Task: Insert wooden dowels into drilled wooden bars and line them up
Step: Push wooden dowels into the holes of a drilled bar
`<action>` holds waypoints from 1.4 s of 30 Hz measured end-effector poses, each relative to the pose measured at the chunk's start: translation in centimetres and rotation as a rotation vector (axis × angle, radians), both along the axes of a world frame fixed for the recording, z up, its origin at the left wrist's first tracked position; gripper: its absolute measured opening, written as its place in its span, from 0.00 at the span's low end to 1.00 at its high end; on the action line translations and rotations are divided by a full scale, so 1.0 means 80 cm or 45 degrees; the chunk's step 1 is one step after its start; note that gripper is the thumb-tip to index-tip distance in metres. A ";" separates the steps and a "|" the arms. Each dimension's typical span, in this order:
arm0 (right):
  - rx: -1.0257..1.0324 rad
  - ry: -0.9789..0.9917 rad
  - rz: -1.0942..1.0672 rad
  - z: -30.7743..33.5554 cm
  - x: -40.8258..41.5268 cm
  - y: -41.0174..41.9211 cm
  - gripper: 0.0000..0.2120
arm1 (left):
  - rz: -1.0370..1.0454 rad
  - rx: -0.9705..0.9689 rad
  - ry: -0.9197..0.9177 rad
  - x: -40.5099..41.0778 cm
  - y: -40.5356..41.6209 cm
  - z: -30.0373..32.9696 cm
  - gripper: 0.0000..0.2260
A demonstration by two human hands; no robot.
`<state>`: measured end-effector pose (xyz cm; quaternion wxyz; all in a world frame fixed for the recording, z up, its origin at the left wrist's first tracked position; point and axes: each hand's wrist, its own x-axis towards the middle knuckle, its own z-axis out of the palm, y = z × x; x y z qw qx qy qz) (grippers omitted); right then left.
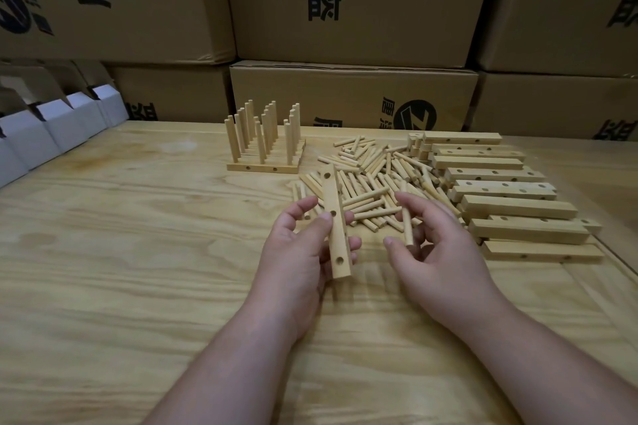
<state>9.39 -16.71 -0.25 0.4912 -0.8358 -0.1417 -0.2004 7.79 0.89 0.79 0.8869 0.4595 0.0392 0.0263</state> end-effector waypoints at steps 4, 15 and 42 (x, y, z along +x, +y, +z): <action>0.065 -0.060 0.142 0.003 -0.007 0.000 0.34 | 0.005 0.036 -0.058 -0.001 0.001 -0.001 0.21; 0.129 -0.372 0.082 0.014 -0.016 0.004 0.21 | 0.016 0.044 0.054 0.000 0.003 0.002 0.11; 0.145 -0.601 0.139 0.010 -0.020 0.009 0.08 | 0.011 0.336 -0.006 -0.011 -0.004 0.009 0.13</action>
